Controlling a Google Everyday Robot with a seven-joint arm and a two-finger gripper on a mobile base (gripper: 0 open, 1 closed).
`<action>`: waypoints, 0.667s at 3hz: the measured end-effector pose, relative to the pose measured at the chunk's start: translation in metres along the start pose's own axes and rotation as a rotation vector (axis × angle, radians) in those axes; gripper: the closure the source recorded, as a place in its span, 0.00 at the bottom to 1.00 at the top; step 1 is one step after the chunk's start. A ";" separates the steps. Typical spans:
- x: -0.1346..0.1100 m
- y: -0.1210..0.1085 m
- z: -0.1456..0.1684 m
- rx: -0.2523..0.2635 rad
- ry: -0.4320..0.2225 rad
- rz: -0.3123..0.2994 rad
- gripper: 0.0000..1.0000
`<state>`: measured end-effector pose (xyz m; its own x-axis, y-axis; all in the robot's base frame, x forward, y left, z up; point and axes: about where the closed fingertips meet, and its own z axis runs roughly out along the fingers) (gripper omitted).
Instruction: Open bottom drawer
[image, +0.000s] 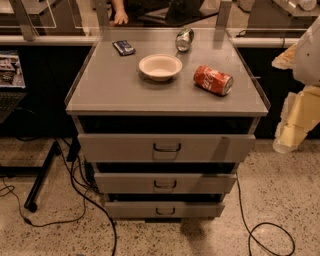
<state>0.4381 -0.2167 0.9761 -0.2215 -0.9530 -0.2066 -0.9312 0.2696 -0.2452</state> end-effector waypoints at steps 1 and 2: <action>0.000 0.000 0.000 0.000 0.000 0.000 0.00; 0.000 0.000 0.000 0.010 -0.017 0.005 0.00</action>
Offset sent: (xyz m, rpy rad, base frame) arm -0.0010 -0.0010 -0.0062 0.0684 -0.0376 -0.0082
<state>0.4379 -0.2165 0.9759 -0.2206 -0.9492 -0.2243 -0.9272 0.2755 -0.2536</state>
